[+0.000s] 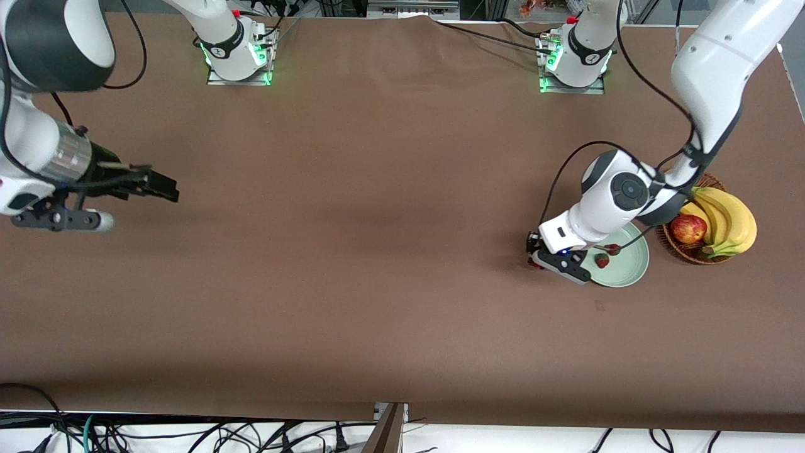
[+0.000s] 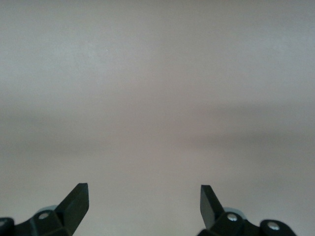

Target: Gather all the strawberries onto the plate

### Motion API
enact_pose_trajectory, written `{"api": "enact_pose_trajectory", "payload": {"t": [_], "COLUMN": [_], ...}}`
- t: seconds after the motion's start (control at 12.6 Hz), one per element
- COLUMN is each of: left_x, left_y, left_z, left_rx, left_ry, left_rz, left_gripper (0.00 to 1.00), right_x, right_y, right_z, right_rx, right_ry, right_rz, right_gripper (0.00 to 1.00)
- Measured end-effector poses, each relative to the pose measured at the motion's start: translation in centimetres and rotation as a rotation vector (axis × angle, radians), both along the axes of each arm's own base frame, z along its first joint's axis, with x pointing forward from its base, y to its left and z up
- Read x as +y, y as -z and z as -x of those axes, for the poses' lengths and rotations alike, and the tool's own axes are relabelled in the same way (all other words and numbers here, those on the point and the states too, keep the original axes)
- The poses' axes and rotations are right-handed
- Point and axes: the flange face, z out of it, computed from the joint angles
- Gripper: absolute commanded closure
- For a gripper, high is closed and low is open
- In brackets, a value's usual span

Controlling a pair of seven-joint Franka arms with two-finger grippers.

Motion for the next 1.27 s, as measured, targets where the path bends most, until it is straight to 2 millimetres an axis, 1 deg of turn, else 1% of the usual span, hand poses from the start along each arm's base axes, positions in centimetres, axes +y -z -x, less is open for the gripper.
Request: {"api": "enact_pose_trajectory", "payload": {"t": [0.08,0.16,0.24,0.32,0.4,0.48,0.56,0.63,0.71,0.79,0.87,0.95,1.03,1.11,1.27], "left_x": [1.2,2.7,4.3,5.9,7.6,9.2,10.7,12.3,13.4,13.9,13.7,13.2,12.7,12.4,11.8], "left_y": [-1.6,-2.6,-3.3,-3.3,-2.8,-1.9,-0.6,1.1,2.5,3.4,3.5,2.9,1.9,0.4,-4.1], "left_z": [0.1,0.3,0.4,0.6,0.8,0.9,1.1,1.3,1.5,1.6,1.6,1.4,0.9,0.4,-0.4], "left_rx": [0.036,0.089,0.153,0.211,0.252,0.282,0.311,0.341,0.364,0.376,0.377,0.365,0.346,0.319,0.272], "left_ry": [0.023,0.06,0.1,0.126,0.131,0.132,0.133,0.124,0.118,0.115,0.12,0.127,0.131,0.133,0.131], "left_rz": [-0.066,-0.129,-0.179,-0.207,-0.217,-0.213,-0.198,-0.177,-0.155,-0.139,-0.133,-0.132,-0.135,-0.144,-0.185], "left_gripper": [1.0,1.0,1.0,0.99,0.91,0.85,0.82,0.67,0.01,0.0,0.0,0.0,0.0,0.0,0.0], "right_x": [-0.3,-0.5,-0.7,-0.8,-0.9,-0.9,-0.9,-0.8,-0.8,-0.7,-0.6,-0.6,-0.5,-0.3,0.2], "right_y": [-0.7,-1.3,-1.7,-2.0,-2.2,-2.2,-2.1,-2.0,-2.0,-2.0,-2.0,-2.0,-2.0,-1.9,-2.1], "right_z": [0.9,1.7,2.5,3.0,3.3,3.4,3.4,3.5,3.5,3.5,3.5,3.4,3.4,3.3,3.2], "right_rx": [-0.004,-0.007,-0.008,-0.01,-0.012,-0.012,-0.011,-0.01,-0.01,-0.011,-0.012,-0.014,-0.017,-0.02,-0.032], "right_ry": [0.0,0.0,-0.001,-0.001,-0.003,-0.004,-0.006,-0.008,-0.01,-0.012,-0.014,-0.018,-0.021,-0.025,-0.033], "right_rz": [-0.003,-0.007,-0.011,-0.013,-0.01,-0.002,0.002,0.004,0.007,0.009,0.015,0.028,0.035,0.036,0.039], "right_gripper": [0.0,0.0,0.0,0.0,0.0,0.0,0.0,0.0,0.0,0.0,0.0,0.0,0.0,0.0,0.0]}}
